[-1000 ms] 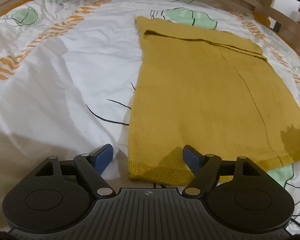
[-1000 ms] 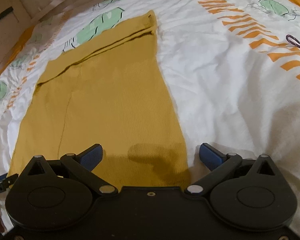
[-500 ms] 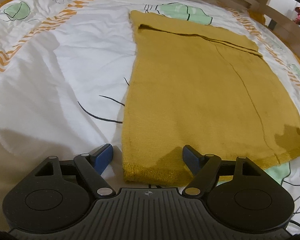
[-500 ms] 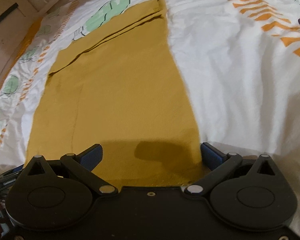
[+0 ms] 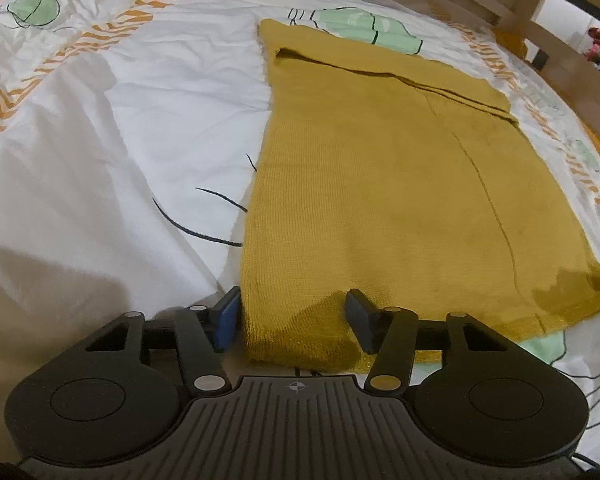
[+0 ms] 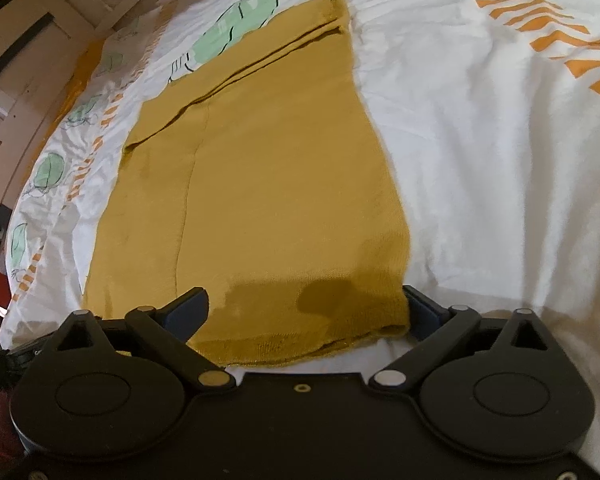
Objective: Fold small clothes
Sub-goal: 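Grasp the sweater hem end with both grippers, then lift the hem with both grippers and fold it over toward the collar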
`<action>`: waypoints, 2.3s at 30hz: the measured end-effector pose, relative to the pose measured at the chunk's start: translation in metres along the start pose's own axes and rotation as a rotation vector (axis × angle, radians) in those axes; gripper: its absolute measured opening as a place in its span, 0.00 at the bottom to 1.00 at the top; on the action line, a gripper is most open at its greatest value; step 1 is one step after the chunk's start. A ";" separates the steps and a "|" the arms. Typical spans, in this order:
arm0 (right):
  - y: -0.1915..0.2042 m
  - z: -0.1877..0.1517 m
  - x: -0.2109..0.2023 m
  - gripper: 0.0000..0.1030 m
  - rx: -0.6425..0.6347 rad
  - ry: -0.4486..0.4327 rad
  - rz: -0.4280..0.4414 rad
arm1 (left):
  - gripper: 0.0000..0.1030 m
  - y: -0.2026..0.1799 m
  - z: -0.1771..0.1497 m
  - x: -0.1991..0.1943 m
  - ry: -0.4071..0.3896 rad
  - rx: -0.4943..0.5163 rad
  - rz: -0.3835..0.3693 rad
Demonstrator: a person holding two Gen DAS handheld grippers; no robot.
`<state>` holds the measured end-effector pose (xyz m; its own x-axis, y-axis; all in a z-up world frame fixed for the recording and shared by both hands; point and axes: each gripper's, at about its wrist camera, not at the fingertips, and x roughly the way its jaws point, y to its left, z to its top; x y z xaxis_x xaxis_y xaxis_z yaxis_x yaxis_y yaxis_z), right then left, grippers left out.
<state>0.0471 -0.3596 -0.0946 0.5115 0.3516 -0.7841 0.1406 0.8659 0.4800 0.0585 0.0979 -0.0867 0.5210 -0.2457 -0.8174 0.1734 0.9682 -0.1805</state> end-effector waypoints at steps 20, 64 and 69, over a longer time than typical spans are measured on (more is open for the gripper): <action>-0.010 -0.005 -0.014 0.12 0.071 -0.105 0.059 | 0.04 0.014 0.004 -0.019 -0.068 -0.163 -0.059; -0.015 0.238 0.100 0.11 0.084 -0.440 0.167 | 0.04 0.035 0.256 0.091 -0.300 -0.264 -0.108; -0.023 0.250 0.123 0.11 0.105 -0.425 0.147 | 0.04 0.045 0.268 0.121 -0.271 -0.302 -0.089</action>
<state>0.3192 -0.4249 -0.1038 0.8318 0.2713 -0.4843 0.1150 0.7693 0.6285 0.3536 0.0984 -0.0471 0.7229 -0.2939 -0.6254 -0.0044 0.9031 -0.4295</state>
